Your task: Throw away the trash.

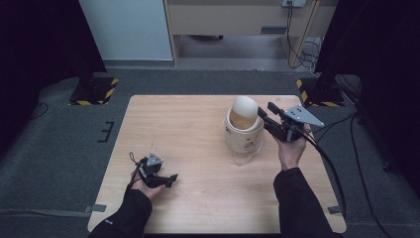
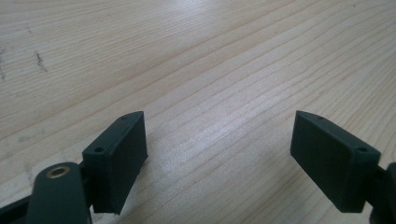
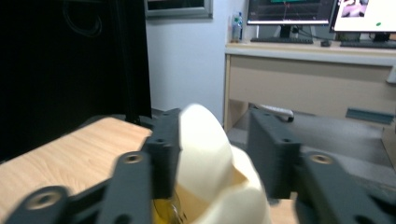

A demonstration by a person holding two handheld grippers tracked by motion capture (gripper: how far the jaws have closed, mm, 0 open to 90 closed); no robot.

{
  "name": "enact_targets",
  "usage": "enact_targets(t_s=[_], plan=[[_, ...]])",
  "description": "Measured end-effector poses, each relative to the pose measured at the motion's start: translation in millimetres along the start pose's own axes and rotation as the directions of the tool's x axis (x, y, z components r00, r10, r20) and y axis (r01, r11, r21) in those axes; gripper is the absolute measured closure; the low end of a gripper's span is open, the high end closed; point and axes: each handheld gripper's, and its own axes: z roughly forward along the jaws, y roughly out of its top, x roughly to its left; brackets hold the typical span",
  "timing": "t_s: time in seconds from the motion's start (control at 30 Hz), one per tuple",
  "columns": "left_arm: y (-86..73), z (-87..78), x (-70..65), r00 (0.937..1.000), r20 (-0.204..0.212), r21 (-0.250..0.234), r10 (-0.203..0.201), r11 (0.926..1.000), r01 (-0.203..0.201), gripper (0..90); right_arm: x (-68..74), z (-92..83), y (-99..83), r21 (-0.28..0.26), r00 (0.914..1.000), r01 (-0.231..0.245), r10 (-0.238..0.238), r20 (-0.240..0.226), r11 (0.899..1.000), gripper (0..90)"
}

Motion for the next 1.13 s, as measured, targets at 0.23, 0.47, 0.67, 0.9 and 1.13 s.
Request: enact_targets(t_s=[0.23, 0.47, 0.67, 0.9, 1.13], plan=[[0.2, -2.5, 3.9, 0.9999, -0.013, -0.005, 0.004, 1.0000, -0.004, 17.8, -14.2, -27.8, -22.0, 0.066, 0.9981, -0.062, 0.062, 0.001, 0.996, 27.6], [-0.9, -4.8, 9.4, 0.9995, -0.030, 0.001, 0.012, 0.9999, -0.012, 16.8, -29.3, -46.3, -50.0, 0.176, 0.9945, -0.103, 0.098, 0.037, 0.979, 14.5], [-3.1, -5.4, 16.7, 0.9988, -0.044, 0.017, 0.021, 0.9997, -0.020, 15.1, -46.3, -55.7, -79.2, 0.276, 0.9861, -0.162, 0.145, 0.081, 0.947, 8.7], [-6.7, -9.8, 32.7, 0.9982, -0.060, 0.032, 0.009, 0.9995, -0.007, 14.7, -73.4, -61.7, -113.5, 0.405, 0.9756, -0.198, 0.139, 0.169, 0.893, 4.3], [-11.3, -12.5, 46.9, 0.9958, -0.092, 0.053, -0.007, 0.9985, 0.012, 13.9, -88.2, -67.1, -124.1, 0.425, 0.9553, -0.266, 0.177, 0.237, 0.865, 3.1]])
